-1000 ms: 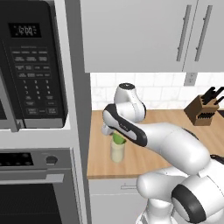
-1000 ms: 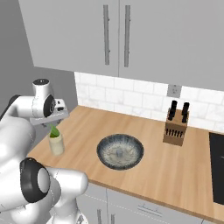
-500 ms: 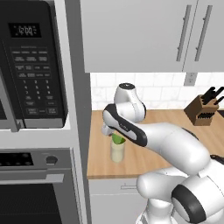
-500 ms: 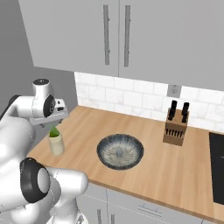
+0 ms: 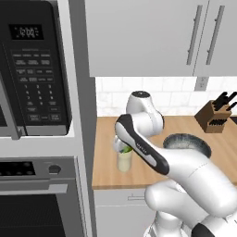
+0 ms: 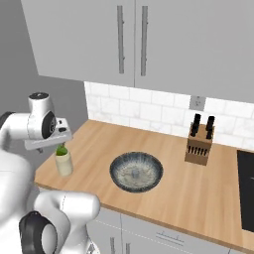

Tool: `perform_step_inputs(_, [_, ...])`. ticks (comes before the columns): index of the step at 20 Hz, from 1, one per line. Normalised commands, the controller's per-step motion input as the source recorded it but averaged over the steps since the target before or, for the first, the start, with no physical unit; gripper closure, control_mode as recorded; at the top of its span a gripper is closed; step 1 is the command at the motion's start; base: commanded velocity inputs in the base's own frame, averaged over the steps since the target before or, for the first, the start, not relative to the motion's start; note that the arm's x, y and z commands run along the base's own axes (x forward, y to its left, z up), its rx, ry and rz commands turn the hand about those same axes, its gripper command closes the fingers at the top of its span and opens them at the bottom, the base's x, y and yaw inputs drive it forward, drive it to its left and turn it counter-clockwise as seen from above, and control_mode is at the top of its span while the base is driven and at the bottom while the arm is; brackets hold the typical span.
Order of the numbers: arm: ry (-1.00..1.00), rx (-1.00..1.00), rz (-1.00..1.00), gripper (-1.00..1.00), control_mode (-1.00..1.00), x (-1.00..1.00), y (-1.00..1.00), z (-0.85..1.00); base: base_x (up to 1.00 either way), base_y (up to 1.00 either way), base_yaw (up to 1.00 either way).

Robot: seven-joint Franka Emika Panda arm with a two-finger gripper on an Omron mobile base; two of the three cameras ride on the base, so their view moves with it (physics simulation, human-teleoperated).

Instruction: Grab a lemon wedge from the fridge and one ice cube from the ice bowl, and put them in the glass of lemonade.

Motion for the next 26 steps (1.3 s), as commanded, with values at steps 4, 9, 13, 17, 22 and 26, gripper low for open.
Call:
perform_step_inputs(4, [-0.01,0.00,0.00,-1.00,-1.00,-0.56,-0.16,0.00,0.00,0.00,0.00])
perform_step_inputs(9, [0.00,0.02,-0.01,-1.00,-1.00,-0.14,-0.62,0.00,0.00,0.00,0.00])
perform_step_inputs(13, [0.01,0.03,-0.07,-1.00,-1.00,0.00,-0.80,0.06,0.00,0.00,0.00])
perform_step_inputs(17, [0.19,0.00,-0.21,-1.00,-1.00,0.21,-1.00,0.25,0.00,0.00,0.00])
perform_step_inputs(22, [0.30,-0.02,-0.19,-1.00,-1.00,0.55,-1.00,0.07,0.00,0.00,0.00])
perform_step_inputs(26, [0.38,0.00,-0.17,-1.00,-1.00,0.88,-1.00,-0.03,0.00,0.00,0.00])
